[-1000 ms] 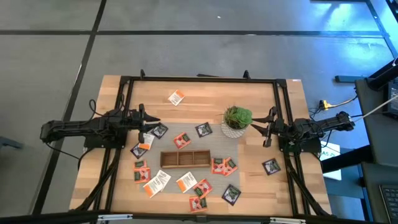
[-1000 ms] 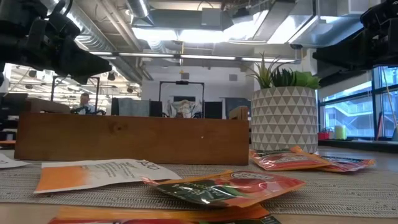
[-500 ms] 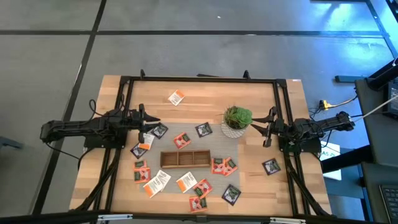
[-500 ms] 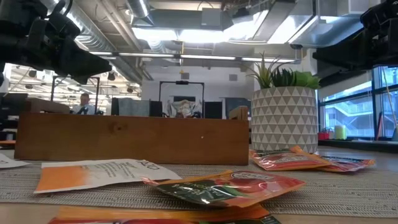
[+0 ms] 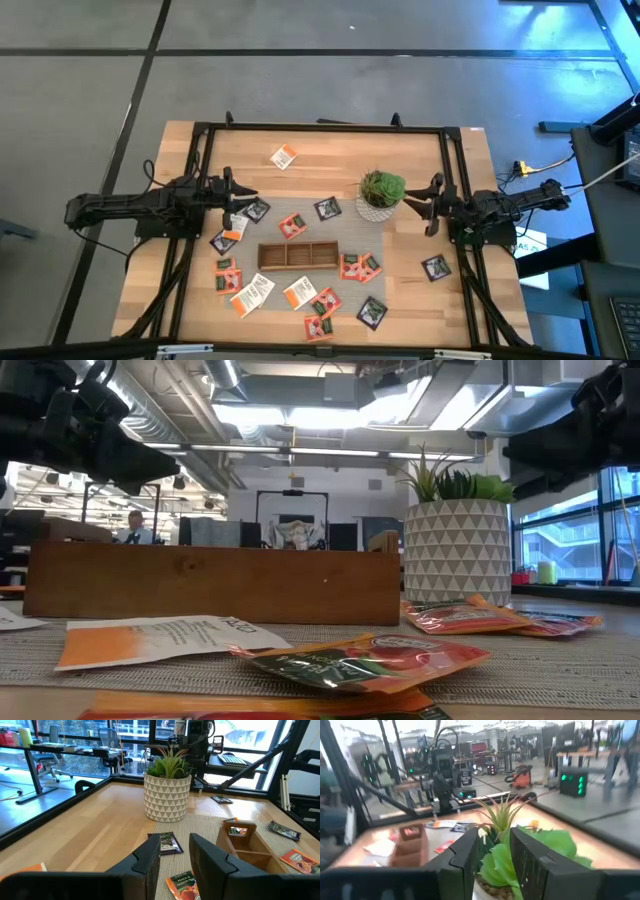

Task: Pick & Place Tea
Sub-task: Put the orange tea bag into the right section of the wooden organizer

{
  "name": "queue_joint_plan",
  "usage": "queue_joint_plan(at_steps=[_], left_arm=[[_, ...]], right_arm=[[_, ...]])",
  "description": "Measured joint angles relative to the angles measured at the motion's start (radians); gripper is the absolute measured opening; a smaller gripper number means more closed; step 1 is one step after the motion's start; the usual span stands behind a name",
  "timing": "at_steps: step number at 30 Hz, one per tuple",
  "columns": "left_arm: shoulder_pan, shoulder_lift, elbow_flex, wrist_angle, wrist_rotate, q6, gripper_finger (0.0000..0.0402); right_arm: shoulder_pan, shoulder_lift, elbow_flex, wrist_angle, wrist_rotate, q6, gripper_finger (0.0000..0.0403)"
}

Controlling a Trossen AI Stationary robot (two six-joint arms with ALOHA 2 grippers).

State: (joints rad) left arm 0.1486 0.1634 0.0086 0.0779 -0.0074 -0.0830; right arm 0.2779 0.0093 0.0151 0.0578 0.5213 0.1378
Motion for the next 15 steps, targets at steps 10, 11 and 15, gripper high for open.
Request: queue_joint_plan(at_steps=[10,11,15], left_arm=[[0.000,0.000,0.000,0.000,0.000,0.000,0.0100],[0.000,0.000,0.000,0.000,0.000,0.000,0.0100],[0.000,0.000,0.000,0.000,0.000,0.000,0.0100]], right_arm=[[0.000,0.000,0.000,0.013,-0.078,0.095,0.0122],[0.000,0.000,0.000,0.025,-0.078,0.093,0.0128],[0.000,0.000,0.000,0.048,-0.078,0.093,0.0172]])
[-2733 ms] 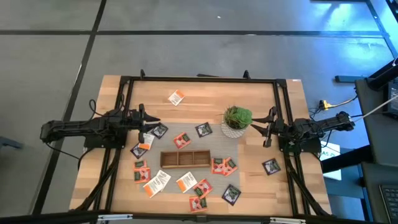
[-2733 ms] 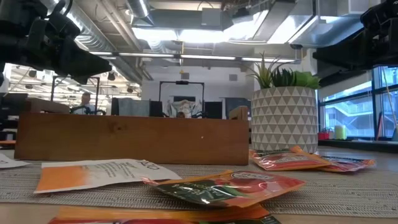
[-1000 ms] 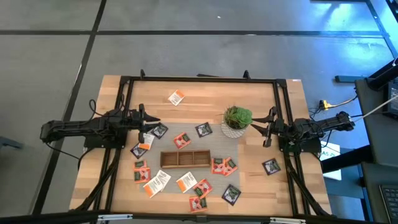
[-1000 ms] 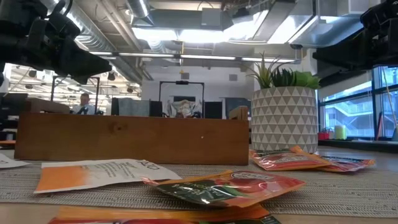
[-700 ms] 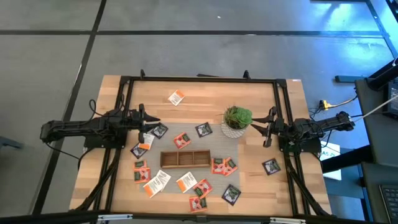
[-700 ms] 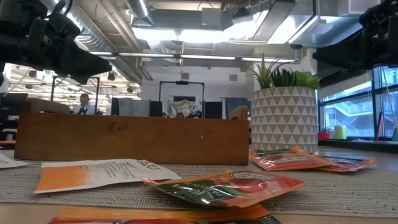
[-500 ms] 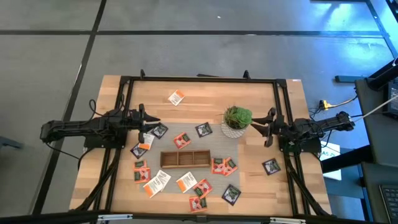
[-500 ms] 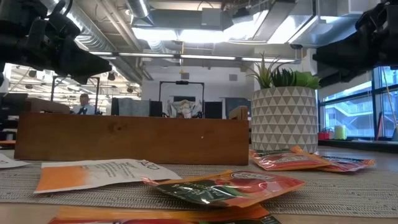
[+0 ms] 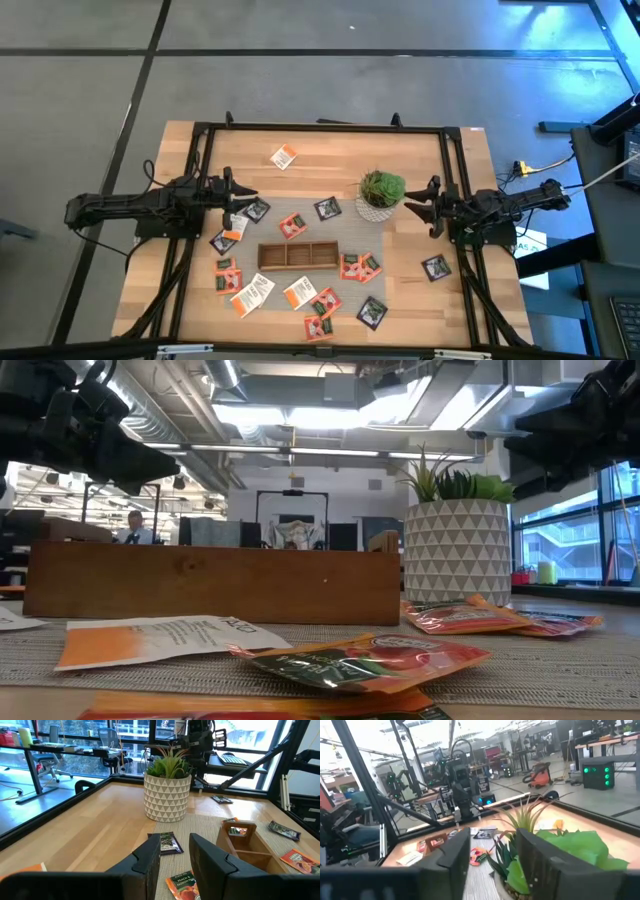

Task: Pick & Place Tea
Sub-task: Put the orange tea bag into the right section of the wooden organizer

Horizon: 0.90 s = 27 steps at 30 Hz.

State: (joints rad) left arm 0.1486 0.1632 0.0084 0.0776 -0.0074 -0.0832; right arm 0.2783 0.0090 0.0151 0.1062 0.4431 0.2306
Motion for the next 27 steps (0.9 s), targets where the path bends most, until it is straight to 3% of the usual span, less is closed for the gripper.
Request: queue_joint_plan(at_steps=[5,10,22,27], left_arm=[[0.000,0.000,0.000,0.000,0.000,0.000,0.0100],[0.000,0.000,0.000,0.000,-0.018,0.030,0.0100],[0.000,0.000,0.000,0.000,-0.019,0.018,0.0100],[0.000,0.000,0.000,0.004,-0.018,-0.001,0.0100]], right_arm=[[0.000,0.000,0.000,0.003,0.038,0.000,0.0237],[0.000,0.000,0.000,0.003,0.044,0.082,0.0268],[0.000,0.000,0.000,-0.019,0.051,0.105,0.0269],[0.000,0.000,0.000,-0.019,-0.078,0.104,0.0269]])
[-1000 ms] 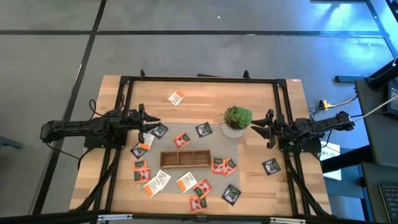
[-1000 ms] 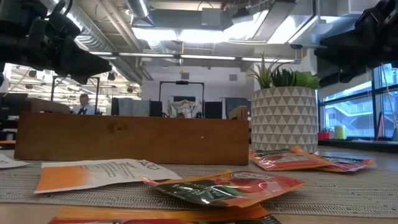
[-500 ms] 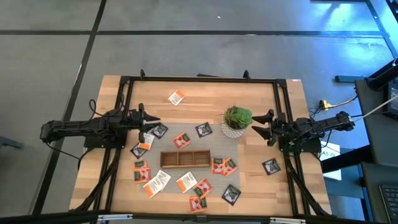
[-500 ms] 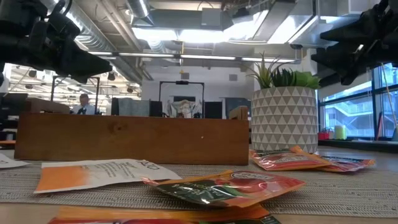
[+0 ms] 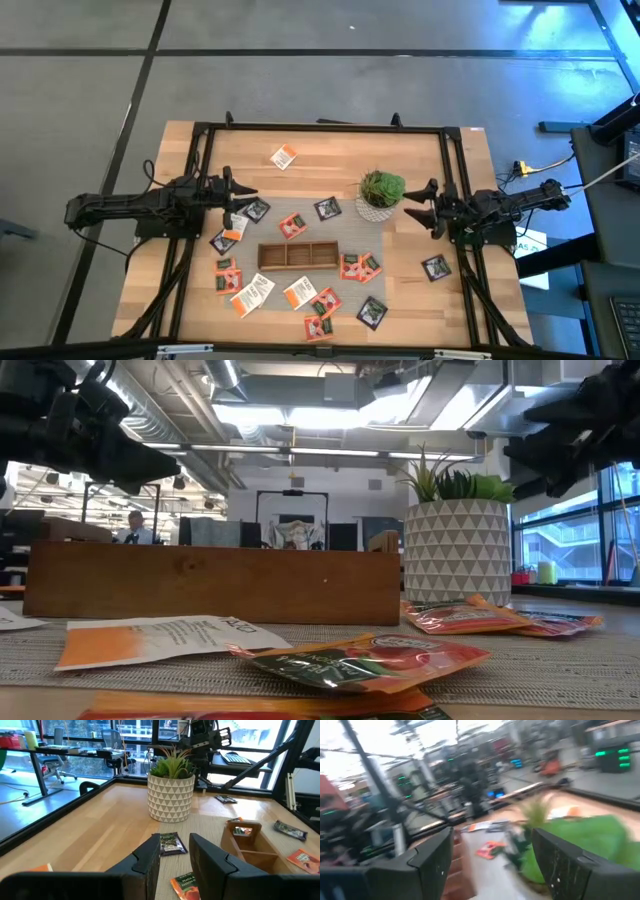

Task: Pick & Place Tea
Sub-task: Put the orange tea bag into the right section of the wooden organizer

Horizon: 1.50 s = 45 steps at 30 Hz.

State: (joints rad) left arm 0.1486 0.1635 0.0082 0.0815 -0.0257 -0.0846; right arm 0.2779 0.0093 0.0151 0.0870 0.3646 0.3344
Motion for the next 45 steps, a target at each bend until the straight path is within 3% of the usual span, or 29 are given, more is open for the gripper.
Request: queue_joint_plan(at_steps=[5,10,13,17,21,25,30,35,38,45], left_arm=[[-0.003,0.000,0.000,0.091,-0.015,-0.162,0.0100],[-0.030,0.052,0.000,0.287,0.061,-0.175,0.0100],[-0.080,0.151,0.011,0.380,0.011,-0.094,0.0100],[-0.170,0.372,0.095,0.453,-0.064,-0.033,0.0100],[-0.255,0.672,0.274,0.465,-0.112,0.023,0.0100],[-0.303,0.983,0.519,0.422,-0.093,0.105,0.0100],[-0.327,1.300,0.901,0.101,-0.054,0.126,0.0100],[-0.325,1.546,1.232,-0.191,-0.069,0.112,0.0099],[-0.333,1.675,1.373,-0.230,-0.029,0.149,0.0099],[-0.353,1.906,1.582,-0.276,0.086,0.227,0.0097]], right_arm=[[0.000,0.011,0.000,0.160,-0.154,-0.026,0.0268],[0.000,0.117,0.036,0.164,-0.157,-0.047,0.0268],[0.000,0.239,0.103,0.161,-0.157,-0.053,0.0268],[0.000,0.438,0.256,0.063,-0.157,-0.055,0.0268],[0.000,0.653,0.428,-0.090,-0.157,0.014,0.0268],[0.017,0.841,0.550,-0.196,-0.158,0.163,0.0268],[0.098,0.994,0.599,-0.318,-0.190,0.344,0.0268],[0.216,1.070,0.600,-0.319,-0.115,0.478,0.0268],[0.265,1.108,0.601,-0.387,-0.040,0.580,0.0268],[0.314,1.243,0.601,-0.446,-0.029,0.766,0.0268]])
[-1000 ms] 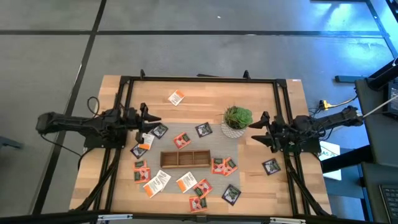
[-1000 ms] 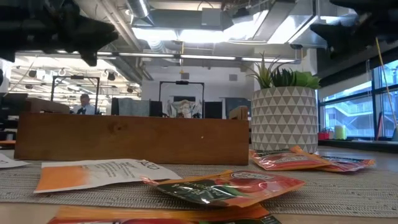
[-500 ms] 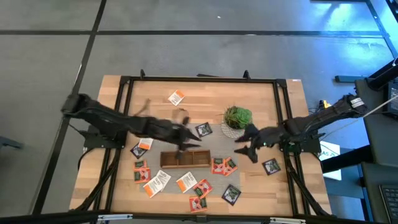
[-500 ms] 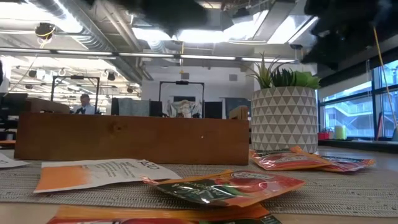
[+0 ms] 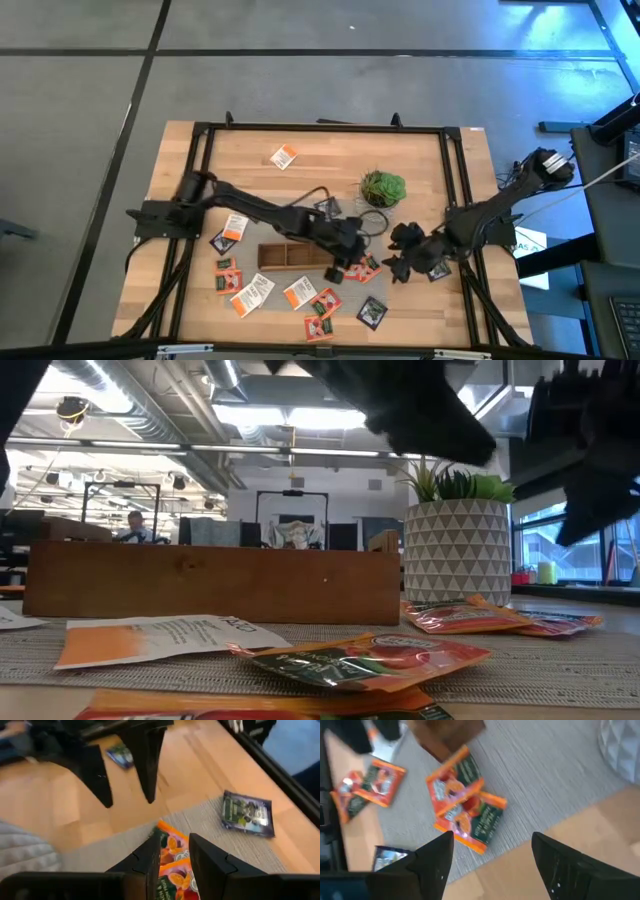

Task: Pick & Place Tea
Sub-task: Put the orange tea bag into the right section of the wooden organizer

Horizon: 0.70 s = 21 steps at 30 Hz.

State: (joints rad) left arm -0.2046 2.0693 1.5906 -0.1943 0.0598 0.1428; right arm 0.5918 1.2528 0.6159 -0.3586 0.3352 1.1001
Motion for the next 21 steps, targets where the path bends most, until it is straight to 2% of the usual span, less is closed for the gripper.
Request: queue_joint_plan(at_steps=[6,11,17,21], left_arm=[[-0.005,0.100,0.083,-0.082,0.048,-0.007,0.0063],[-0.011,0.129,0.091,-0.036,0.140,-0.014,0.0015],[-0.019,0.164,0.092,-0.019,0.074,-0.039,0.0003],[-0.018,0.200,0.092,0.004,0.078,-0.041,0.0003]], right_arm=[[-0.001,0.114,0.000,0.057,-0.068,0.122,0.0268],[-0.001,0.197,0.000,0.170,-0.075,0.124,0.0268],[-0.007,0.249,0.000,0.220,-0.077,0.148,0.0268],[-0.008,0.260,0.000,0.233,-0.084,0.153,0.0268]])
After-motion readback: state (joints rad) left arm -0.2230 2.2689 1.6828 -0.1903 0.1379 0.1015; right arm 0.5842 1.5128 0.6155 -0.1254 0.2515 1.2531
